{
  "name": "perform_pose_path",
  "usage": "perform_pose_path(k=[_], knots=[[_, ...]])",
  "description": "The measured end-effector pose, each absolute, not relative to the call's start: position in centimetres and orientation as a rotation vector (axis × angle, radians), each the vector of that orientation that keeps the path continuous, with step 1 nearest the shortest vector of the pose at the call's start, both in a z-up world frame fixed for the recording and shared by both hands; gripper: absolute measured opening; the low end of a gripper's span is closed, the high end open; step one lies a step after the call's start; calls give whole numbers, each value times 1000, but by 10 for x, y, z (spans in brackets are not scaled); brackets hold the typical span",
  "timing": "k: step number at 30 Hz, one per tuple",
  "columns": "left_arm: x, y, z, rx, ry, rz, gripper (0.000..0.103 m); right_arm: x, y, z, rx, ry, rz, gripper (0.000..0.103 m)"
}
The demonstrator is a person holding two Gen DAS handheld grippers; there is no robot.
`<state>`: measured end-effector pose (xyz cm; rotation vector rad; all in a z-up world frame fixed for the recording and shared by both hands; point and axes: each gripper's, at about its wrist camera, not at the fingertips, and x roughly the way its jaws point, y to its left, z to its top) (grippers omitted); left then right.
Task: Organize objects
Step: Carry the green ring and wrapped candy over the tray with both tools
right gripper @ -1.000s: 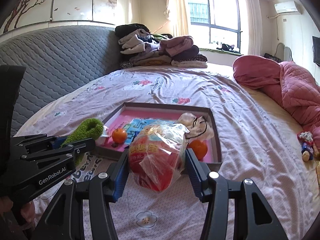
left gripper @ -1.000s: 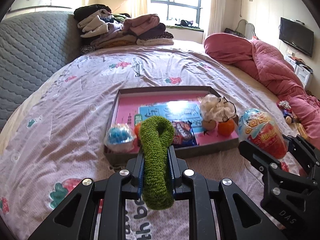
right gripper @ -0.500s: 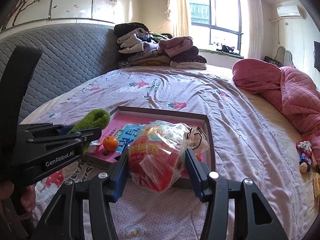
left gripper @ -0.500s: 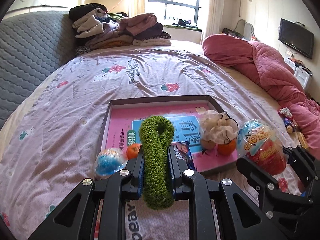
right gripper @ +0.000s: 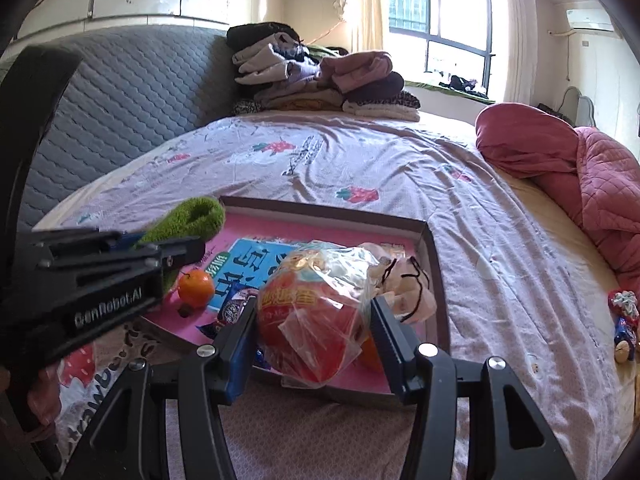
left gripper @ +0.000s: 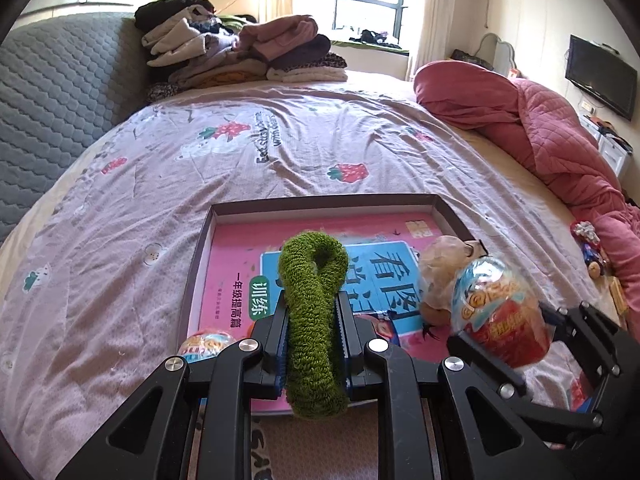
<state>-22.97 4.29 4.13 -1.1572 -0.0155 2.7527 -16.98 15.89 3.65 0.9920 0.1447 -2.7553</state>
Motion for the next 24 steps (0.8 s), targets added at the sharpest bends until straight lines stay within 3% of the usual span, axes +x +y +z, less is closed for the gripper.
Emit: perform_pose_path(k=[24], knots=[[-265, 61, 1, -1271, 29, 2693, 20, -195, 150, 0, 1084, 202, -2721, 54]])
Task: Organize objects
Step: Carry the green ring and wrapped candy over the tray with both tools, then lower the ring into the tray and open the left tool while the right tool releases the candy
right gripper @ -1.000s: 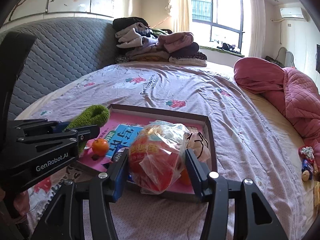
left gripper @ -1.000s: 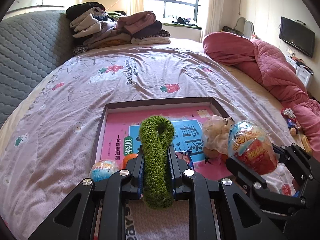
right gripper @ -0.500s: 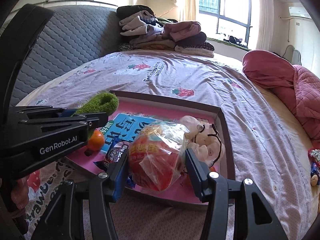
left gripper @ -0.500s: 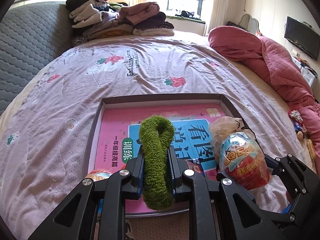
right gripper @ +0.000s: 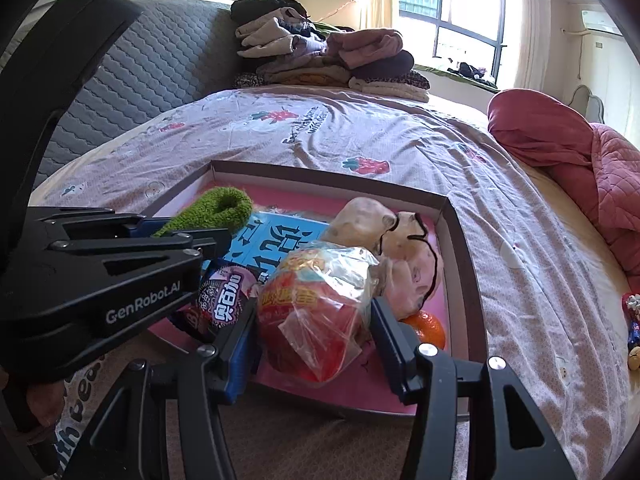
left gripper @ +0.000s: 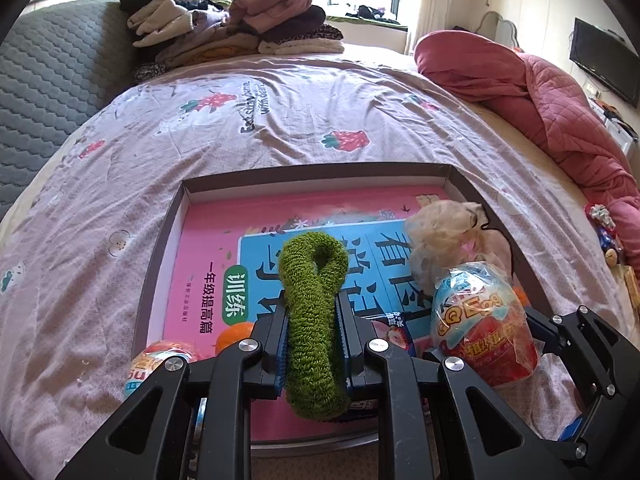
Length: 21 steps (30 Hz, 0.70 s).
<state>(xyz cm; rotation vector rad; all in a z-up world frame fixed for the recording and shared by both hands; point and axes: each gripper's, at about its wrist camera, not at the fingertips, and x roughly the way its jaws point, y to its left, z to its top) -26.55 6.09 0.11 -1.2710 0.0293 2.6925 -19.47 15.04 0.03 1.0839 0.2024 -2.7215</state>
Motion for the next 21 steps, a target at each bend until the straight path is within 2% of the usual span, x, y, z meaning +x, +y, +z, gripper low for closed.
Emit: perform_pose_path(k=[9, 21], knots=[[-267, 62, -5, -1284, 48, 2694, 21, -196, 152, -8, 1134, 204, -2711, 54], [-267, 59, -8, -1303, 45, 2691, 30, -199, 153, -10, 1162, 193, -2700, 54]])
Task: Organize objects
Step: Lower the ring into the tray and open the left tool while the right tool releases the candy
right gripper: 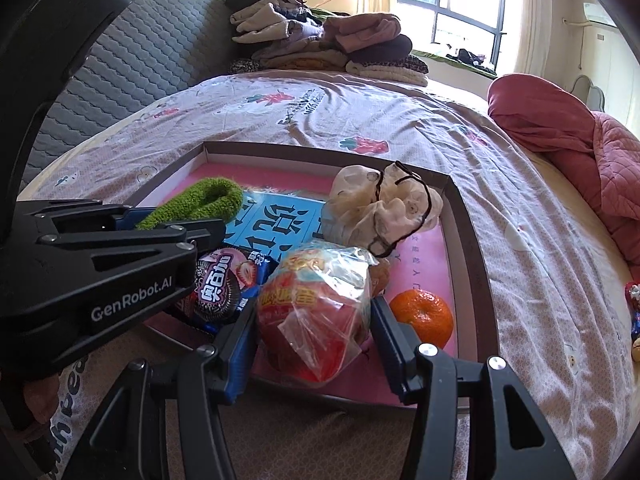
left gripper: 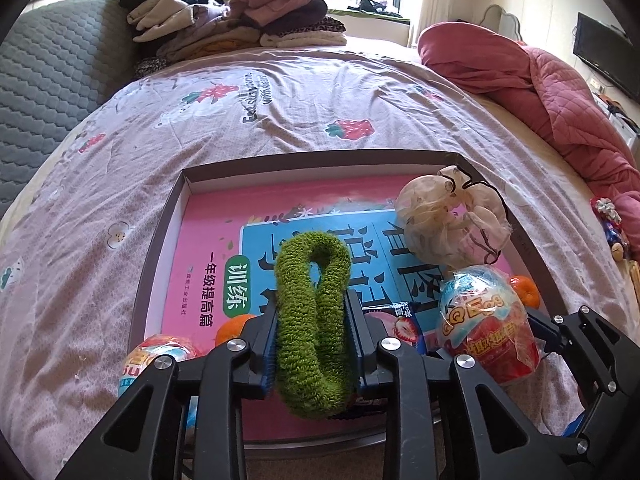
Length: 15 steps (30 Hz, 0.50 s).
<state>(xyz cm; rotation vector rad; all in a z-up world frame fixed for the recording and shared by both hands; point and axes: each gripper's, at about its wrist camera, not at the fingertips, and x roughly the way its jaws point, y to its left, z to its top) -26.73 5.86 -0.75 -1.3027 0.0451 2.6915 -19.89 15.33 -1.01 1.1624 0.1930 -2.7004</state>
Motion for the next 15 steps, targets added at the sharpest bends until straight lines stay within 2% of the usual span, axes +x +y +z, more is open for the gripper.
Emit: perform_pose_path(k=[4, 15], knots=[[-266, 58, -8, -1304, 46, 2698, 37, -199, 154, -10, 1171, 195, -2701, 54], [-265, 60, -6, -1299, 43, 2692, 47, -199, 152, -7, 1186, 219, -2703, 55]])
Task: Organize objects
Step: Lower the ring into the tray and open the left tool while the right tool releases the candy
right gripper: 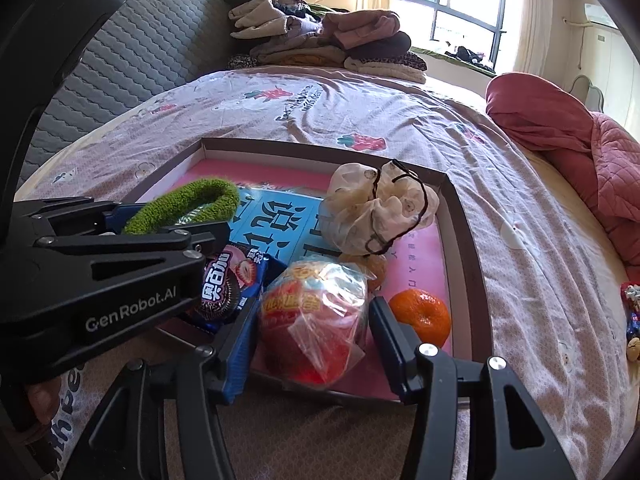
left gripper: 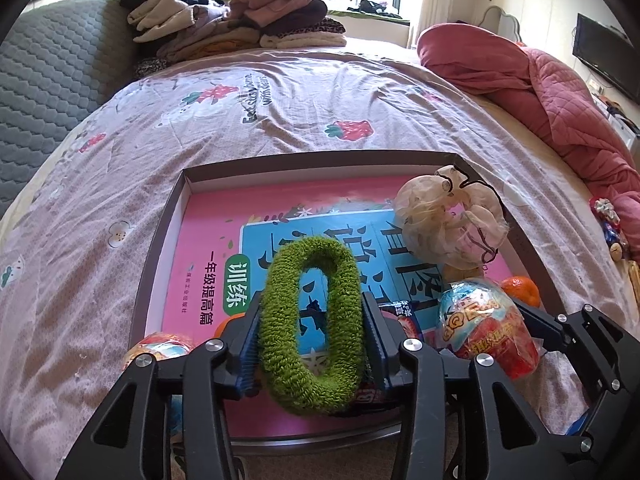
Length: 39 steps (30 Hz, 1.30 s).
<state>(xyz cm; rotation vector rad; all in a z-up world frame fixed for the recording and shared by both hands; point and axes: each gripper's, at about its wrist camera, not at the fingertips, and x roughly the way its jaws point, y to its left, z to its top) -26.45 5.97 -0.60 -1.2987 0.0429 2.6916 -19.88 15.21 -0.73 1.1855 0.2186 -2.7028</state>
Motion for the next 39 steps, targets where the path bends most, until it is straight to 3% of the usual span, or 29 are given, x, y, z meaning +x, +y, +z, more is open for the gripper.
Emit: perform_pose_path(k=[12, 39], knots=[[-262, 58, -1, -1297, 34, 2702, 57, -196, 156, 1, 1157, 210, -2724, 57], [-252, 49, 19, -1254, 11, 2752, 69, -193, 166, 13, 1120, 154, -2762, 63]])
